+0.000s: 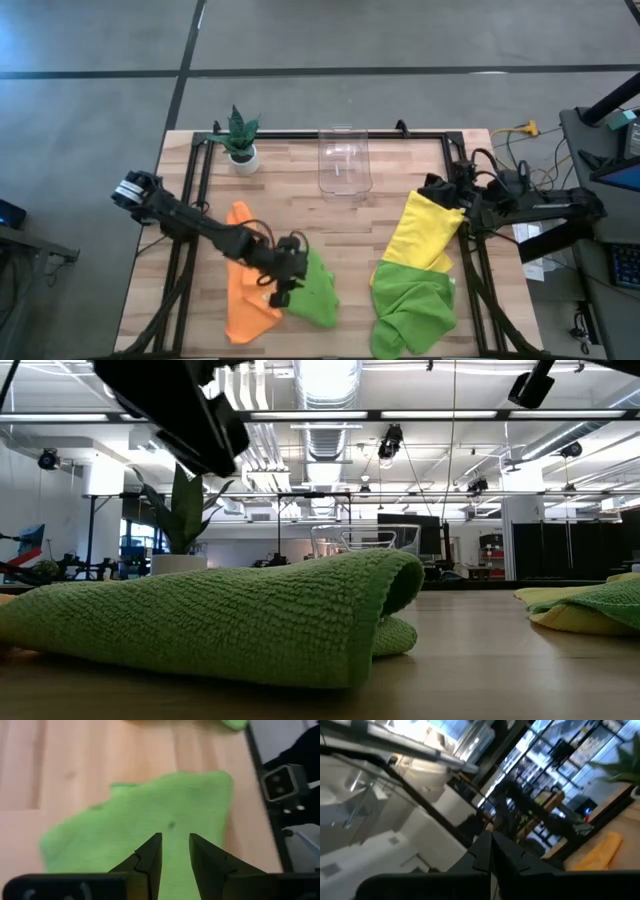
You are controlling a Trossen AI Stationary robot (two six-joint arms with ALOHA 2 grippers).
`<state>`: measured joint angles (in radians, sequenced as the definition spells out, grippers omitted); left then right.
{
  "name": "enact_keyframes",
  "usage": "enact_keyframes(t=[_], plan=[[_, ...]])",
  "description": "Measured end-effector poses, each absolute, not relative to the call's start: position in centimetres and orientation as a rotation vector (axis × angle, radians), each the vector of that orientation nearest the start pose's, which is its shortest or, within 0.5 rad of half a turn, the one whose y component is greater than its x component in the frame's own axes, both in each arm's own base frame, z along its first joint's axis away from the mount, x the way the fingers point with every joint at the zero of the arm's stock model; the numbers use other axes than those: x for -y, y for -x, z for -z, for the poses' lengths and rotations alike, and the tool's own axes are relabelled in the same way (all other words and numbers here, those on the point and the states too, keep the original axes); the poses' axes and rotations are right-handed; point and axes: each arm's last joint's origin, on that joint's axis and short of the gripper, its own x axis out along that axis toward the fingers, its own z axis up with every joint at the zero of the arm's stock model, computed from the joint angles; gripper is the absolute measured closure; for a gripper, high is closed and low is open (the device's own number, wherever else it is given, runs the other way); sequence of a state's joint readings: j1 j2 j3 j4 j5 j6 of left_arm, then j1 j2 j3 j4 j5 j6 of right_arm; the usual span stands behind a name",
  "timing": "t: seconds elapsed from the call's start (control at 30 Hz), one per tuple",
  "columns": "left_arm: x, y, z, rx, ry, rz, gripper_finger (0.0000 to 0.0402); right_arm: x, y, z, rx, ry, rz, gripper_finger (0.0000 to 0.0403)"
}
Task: Fold microfiber towels
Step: Move the top green towel to the center
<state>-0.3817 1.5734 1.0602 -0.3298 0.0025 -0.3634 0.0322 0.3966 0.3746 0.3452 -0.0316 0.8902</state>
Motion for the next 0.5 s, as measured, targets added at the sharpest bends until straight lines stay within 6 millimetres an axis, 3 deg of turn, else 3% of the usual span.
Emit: enact_keyframes(t=[0.27,0.5], plan=[[5.7,-31.2,-22.0,-1.11,0.276,0.148,0.0319,-0.6,-11.3,-31.0,0.287,-0.835,-0.268,0.0394],[3.2,-32.4,-21.0,-1.098,0.172,0.233,0.0319,-0.7,-11.3,-31.0,0.276,-0.848,-0.296,0.0394]])
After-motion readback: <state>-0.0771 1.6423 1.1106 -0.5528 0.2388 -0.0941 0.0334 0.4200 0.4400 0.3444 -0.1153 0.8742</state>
